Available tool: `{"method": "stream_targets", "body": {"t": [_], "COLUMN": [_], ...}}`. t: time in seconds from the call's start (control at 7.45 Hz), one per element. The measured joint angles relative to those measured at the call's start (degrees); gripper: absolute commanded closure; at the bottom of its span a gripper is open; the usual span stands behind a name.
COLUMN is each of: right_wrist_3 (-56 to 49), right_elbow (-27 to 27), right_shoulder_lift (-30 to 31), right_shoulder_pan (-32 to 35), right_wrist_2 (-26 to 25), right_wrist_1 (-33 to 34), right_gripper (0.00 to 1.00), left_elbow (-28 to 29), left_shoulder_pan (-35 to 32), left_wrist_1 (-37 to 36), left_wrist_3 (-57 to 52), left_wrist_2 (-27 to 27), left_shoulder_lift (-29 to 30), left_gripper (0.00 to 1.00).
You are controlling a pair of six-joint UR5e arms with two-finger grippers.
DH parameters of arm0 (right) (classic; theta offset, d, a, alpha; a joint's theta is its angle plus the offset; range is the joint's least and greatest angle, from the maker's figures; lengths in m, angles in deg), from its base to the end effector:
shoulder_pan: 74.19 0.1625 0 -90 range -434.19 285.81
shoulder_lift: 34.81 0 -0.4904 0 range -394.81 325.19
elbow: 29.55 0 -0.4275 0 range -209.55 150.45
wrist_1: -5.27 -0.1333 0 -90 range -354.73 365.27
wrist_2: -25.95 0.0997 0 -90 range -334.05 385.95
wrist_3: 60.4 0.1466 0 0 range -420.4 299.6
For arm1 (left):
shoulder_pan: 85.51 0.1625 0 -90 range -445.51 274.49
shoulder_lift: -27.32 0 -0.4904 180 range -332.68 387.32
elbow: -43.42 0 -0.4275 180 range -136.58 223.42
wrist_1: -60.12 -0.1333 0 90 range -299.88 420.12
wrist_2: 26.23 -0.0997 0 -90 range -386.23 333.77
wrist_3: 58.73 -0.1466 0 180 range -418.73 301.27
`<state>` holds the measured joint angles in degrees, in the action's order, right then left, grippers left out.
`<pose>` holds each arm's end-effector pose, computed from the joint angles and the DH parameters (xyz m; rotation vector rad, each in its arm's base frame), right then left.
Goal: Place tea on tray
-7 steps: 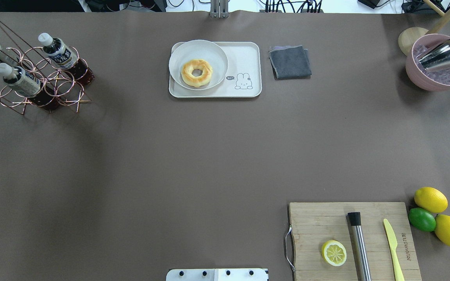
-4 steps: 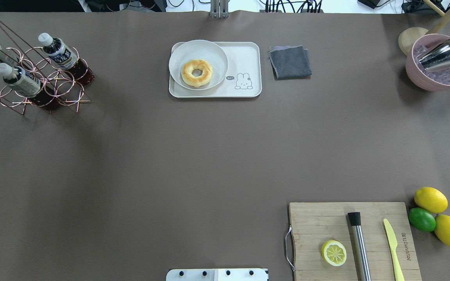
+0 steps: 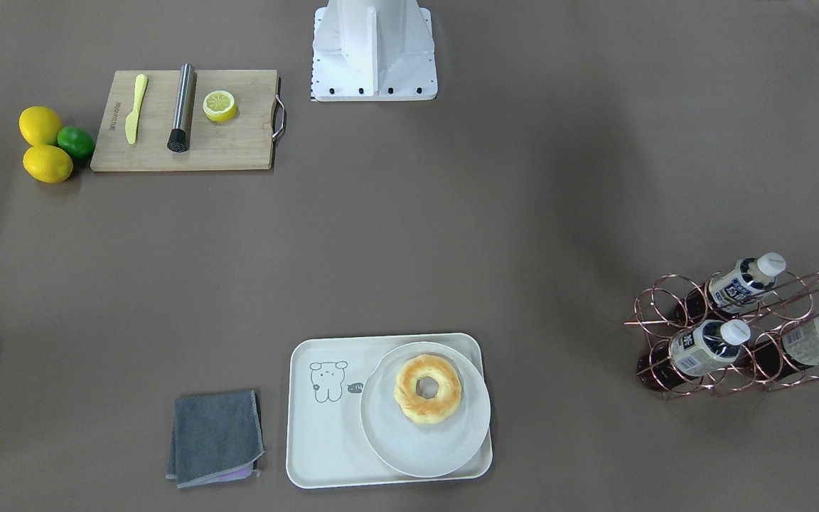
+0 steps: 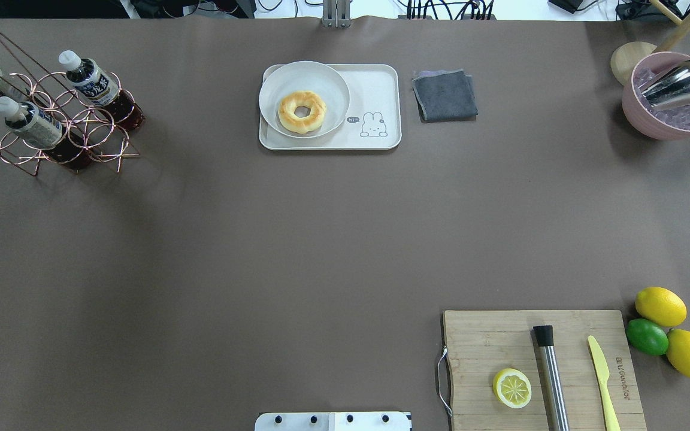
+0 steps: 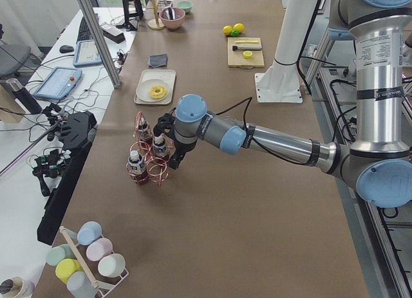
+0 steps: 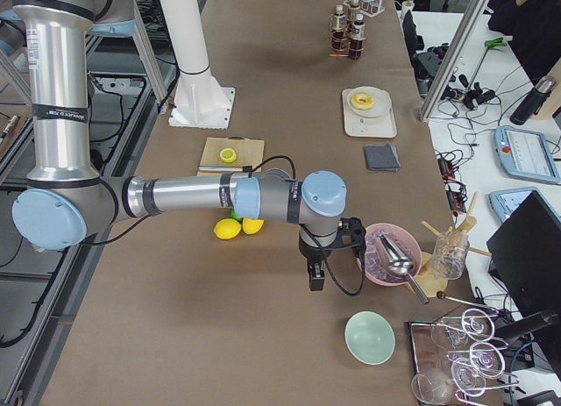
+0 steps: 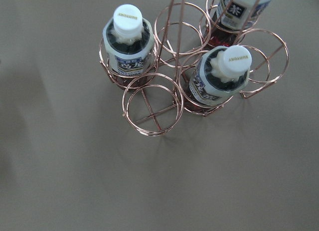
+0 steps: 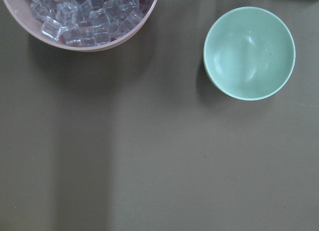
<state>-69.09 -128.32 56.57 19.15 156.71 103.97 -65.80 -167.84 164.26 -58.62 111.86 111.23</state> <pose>0.0672 -0.5062 0.7111 0.0528 -0.7099 -0.0813 0.0425 -0.4966 0.5944 0.3917 0.8540 0.3218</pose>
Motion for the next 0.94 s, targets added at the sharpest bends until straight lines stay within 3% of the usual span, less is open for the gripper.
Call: {"method": "stream_targets", "body": {"t": [0.27,0.54,0.94], "right_wrist_3": [0.8,0.9,0.9], "right_elbow": [-0.1,-0.1,0.2], "right_shoulder_lift": [-0.2,-0.2,-0.1], "right_shoulder_pan": [0.0,0.0,0.0], "right_wrist_2": [0.1,0.0,0.7], "right_wrist_1": [0.0,0.0,0.0], "right_gripper": [0.0,0.0,0.0], "left_elbow": [2.6,2.7,1.9], "left_shoulder_pan": [0.8,4.4,10.0], "left_wrist_1": [4.8,7.3,8.4], "left_wrist_3": [1.7,21.4,38.5], "left_wrist_2": [0.0,-0.6,-6.2], "left_shoulder_lift": [-0.7,2.1,7.0], "left_gripper": [0.02,0.02,0.03]}}
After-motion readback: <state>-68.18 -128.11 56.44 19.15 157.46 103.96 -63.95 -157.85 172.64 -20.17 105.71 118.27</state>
